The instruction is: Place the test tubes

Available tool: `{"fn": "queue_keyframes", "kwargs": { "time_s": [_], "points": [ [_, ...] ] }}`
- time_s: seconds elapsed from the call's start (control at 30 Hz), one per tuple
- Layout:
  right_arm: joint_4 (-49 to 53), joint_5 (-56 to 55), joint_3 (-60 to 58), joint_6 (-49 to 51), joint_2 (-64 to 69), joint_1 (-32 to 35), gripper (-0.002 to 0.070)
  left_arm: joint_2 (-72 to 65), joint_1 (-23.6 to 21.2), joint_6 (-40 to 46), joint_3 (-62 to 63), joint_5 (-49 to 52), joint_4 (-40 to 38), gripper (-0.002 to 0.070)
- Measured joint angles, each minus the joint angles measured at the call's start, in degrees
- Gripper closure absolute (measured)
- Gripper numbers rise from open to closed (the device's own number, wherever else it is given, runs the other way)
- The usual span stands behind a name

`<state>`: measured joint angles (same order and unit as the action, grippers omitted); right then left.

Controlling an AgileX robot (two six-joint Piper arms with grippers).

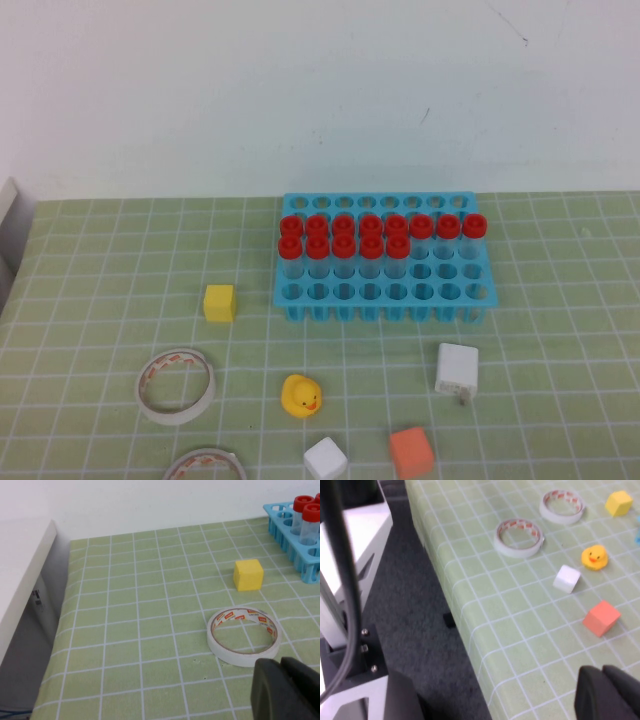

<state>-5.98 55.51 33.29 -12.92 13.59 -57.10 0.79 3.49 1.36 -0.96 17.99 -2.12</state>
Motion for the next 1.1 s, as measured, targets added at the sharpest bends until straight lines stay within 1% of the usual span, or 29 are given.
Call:
{"fn": "queue_keyframes", "kwargs": {
  "time_s": [0.07,0.13,0.27,0.37,0.47,0.53,0.63,0.73,0.8,0.87,1.0,1.1],
  "points": [
    [0.00,0.00,0.00,0.00,-1.07,0.53,0.0678,0.00,0.00,0.00,0.00,0.00,0.00,0.0675],
    [0.09,0.21,0.00,0.00,-1.80,2.57,0.0678,0.00,0.00,0.00,0.00,0.00,0.00,0.0675],
    [0.20,0.21,0.00,0.00,-1.88,10.10,0.0678,0.00,0.00,0.00,0.00,0.00,0.00,0.0675],
    [0.62,-0.87,0.00,-0.87,-1.94,18.94,0.0678,0.00,0.00,0.00,0.00,0.00,0.00,0.0675],
    [0.64,-6.45,-0.91,-1.96,-2.26,30.39,0.0678,0.00,0.00,0.00,0.00,0.00,0.00,0.0675],
    [0.55,-12.31,-2.73,-2.20,-2.38,38.25,0.0678,0.00,0.00,0.00,0.00,0.00,0.00,0.0675],
    [-0.33,-20.54,-6.91,-2.20,-2.38,47.93,0.0678,0.00,0.00,0.00,0.00,0.00,0.00,0.0675],
    [-0.83,-26.89,-12.00,-2.20,-2.38,55.14,0.0678,0.00,0.00,0.00,0.00,0.00,0.00,0.0675],
    [-0.83,-29.73,-15.65,-2.20,-2.38,58.38,0.0678,0.00,0.00,0.00,0.00,0.00,0.00,0.0675],
    [-0.83,-32.15,-18.84,-2.20,-2.56,60.23,0.0678,0.00,0.00,0.00,0.00,0.00,0.00,0.0675],
    [-0.86,-33.30,-23.27,-2.20,-6.11,61.22,0.0678,0.00,0.00,0.00,0.00,0.00,0.00,0.0675],
    [-0.86,-33.41,-26.08,-2.20,-11.48,61.22,0.0678,0.00,0.00,0.00,0.00,0.00,0.00,0.0675]
  ]
}}
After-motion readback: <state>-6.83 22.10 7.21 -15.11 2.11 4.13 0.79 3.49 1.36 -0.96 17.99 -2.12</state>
